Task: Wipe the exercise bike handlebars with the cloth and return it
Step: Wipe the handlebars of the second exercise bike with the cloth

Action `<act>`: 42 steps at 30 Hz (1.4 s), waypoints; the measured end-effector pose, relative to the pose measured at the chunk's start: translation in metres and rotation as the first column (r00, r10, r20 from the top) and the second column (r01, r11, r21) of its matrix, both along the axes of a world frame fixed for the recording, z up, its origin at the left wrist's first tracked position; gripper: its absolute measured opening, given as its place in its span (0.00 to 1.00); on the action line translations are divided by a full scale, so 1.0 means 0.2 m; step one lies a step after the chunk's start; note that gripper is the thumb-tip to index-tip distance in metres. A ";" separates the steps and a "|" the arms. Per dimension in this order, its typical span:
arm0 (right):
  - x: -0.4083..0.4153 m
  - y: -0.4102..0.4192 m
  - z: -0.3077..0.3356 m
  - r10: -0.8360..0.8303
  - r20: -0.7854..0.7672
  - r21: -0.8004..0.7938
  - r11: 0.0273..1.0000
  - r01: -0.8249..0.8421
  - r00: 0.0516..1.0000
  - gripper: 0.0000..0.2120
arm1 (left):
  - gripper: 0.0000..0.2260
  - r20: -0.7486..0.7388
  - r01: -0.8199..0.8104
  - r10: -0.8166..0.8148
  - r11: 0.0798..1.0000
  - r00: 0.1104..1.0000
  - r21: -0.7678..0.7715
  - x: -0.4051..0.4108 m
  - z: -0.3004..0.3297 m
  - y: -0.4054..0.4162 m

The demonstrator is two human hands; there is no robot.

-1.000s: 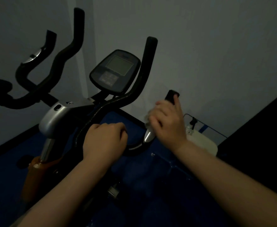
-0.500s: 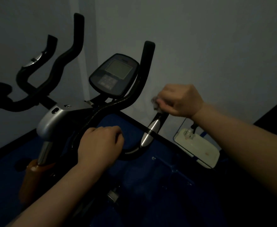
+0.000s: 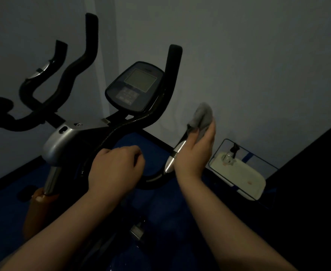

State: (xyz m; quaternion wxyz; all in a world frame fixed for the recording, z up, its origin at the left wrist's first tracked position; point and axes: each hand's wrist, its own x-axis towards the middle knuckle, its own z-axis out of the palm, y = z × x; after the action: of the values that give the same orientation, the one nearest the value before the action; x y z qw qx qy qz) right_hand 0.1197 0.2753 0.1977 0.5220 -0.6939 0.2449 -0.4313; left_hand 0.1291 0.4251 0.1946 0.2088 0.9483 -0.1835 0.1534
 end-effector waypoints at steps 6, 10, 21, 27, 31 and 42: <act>-0.27 0.22 -0.16 0.277 -0.116 -0.294 0.908 -0.299 0.954 0.22 | 0.07 0.003 -0.018 0.018 0.995 1.000 -0.095 -0.02 0.02 0.01; -0.36 0.12 -0.12 0.373 -0.470 -0.691 0.408 -0.597 0.800 0.22 | 0.07 0.120 0.062 -0.009 0.895 0.993 -0.442 -0.06 0.03 0.08; -0.02 0.29 0.03 0.143 -0.869 -0.469 0.073 -0.880 0.474 0.15 | 0.11 0.146 -0.307 0.402 0.847 0.904 -0.433 -0.15 -0.11 0.27; -0.22 0.13 0.01 -0.017 -0.804 -0.592 -0.080 -0.802 0.595 0.30 | 0.10 0.159 -0.333 0.428 0.847 0.890 -0.415 -0.15 -0.11 0.28; -0.06 0.25 0.02 -0.058 -0.846 -0.525 -0.077 -0.847 0.530 0.23 | 0.09 0.155 -0.363 0.449 0.846 0.880 -0.391 -0.16 -0.10 0.26; 0.01 0.33 0.04 0.155 -0.910 -0.378 0.070 -0.923 0.384 0.15 | 0.08 0.130 -0.356 0.449 0.827 0.884 -0.435 -0.15 -0.11 0.27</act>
State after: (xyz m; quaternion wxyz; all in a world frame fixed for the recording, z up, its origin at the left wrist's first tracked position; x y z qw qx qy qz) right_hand 0.1224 0.3417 0.2059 0.0562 -0.9798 -0.1806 0.0642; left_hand 0.1000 0.4788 0.1734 0.3378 0.8788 0.0345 0.3353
